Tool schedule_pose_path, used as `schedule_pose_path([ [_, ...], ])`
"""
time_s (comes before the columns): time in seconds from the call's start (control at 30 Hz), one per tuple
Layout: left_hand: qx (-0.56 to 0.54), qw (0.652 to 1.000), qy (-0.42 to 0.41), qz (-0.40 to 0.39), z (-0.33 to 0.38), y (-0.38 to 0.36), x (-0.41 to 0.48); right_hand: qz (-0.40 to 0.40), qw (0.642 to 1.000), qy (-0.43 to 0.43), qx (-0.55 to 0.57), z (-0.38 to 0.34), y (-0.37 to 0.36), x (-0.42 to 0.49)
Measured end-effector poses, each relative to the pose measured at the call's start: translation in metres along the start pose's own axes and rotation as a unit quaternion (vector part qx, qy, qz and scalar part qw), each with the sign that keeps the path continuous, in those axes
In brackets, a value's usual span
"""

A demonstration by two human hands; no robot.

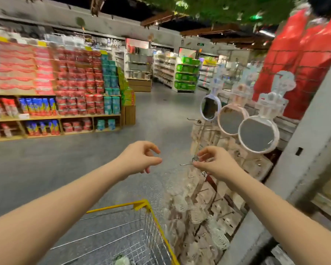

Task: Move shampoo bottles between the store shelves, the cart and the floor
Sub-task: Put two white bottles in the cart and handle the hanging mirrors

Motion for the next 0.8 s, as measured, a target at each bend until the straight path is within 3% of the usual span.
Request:
schedule_pose_path([
  [0.3, -0.036, 0.976, 0.216, -0.01, -0.234, 0.026, -0.014, -0.19, 0.973, -0.122, 0.036, 0.045, -0.255, 0.06],
  [0.57, -0.099, 0.904, 0.416, 0.022, -0.394, -0.011, -0.079, -0.338, 0.918, -0.203, -0.03, 0.142, -0.409, 0.062],
  [0.8, -0.082, 0.839, 0.533, 0.074, -0.514, -0.052, -0.133, -0.426, 0.854, -0.289, -0.075, 0.257, -0.502, 0.034],
])
Point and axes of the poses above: each hand's wrist, its own x-axis towards the middle knuckle, its own y-axis out of the back of the hand, z = x × y, the point moved 4 cm from there along x, towards the middle knuckle, and after that the axes turned 2 degrees about -x, right-handed, at the moved point
